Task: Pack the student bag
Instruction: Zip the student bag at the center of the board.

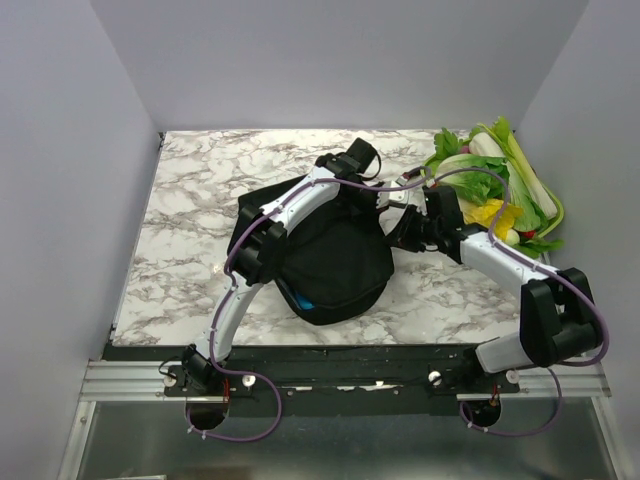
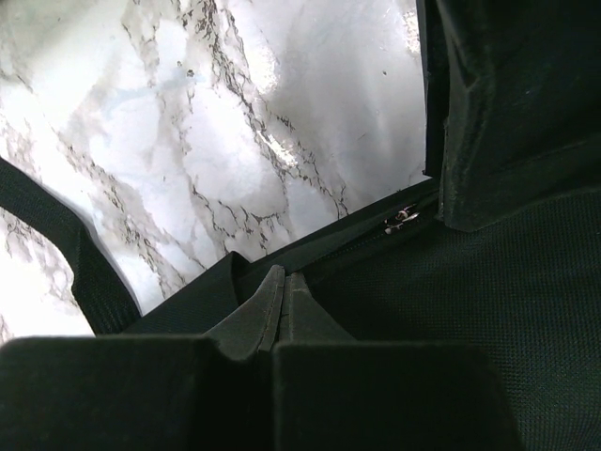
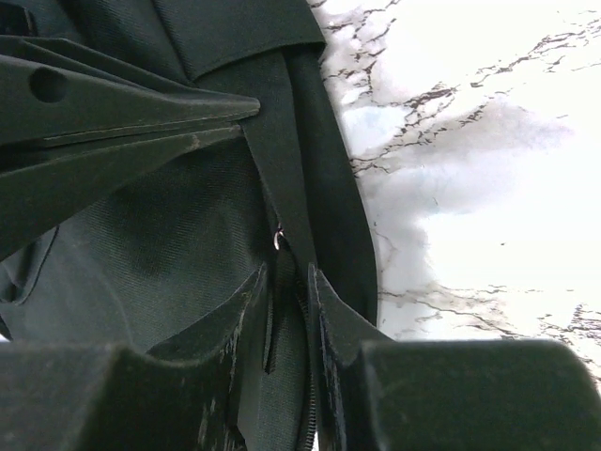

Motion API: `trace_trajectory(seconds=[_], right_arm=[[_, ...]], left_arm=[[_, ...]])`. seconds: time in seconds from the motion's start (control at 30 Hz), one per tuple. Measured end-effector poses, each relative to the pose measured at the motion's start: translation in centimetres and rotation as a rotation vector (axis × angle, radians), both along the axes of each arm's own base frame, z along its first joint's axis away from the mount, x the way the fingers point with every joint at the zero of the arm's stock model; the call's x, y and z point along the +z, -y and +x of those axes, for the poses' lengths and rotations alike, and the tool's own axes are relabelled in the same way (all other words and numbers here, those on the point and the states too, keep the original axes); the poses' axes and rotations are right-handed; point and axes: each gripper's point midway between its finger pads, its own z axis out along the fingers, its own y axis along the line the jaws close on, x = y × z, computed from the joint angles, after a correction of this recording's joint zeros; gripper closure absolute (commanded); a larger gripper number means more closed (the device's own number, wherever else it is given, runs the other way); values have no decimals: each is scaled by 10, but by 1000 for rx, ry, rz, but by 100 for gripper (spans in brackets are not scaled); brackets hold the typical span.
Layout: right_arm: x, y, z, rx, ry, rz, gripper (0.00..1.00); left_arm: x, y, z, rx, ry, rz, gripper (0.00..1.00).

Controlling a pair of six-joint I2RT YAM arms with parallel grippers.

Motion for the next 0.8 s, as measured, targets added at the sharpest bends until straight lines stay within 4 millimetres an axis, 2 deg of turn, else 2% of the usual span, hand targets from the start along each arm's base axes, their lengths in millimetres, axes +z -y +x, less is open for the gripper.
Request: trace_trajectory(seconds=[0.13,0.23,0.27,0.57,0.8], right_arm=[[-7,0,-2,10,-31,-14,73],[-10,1,-4,14,-44,-22,87],[-10,1,-4,16,-44,-24,99],[-8,2,-5,23,-39,-31,99],[13,7,-12,30,30,-29,99]], left_arm=[[0,0,0,2,-1,-1,100],[0,0,0,2,-1,-2,100],[0,0,0,2,-2,-2,100],[1,0,-2,1,-6,-7,100],[9,3,-5,17,-29,-32,100]])
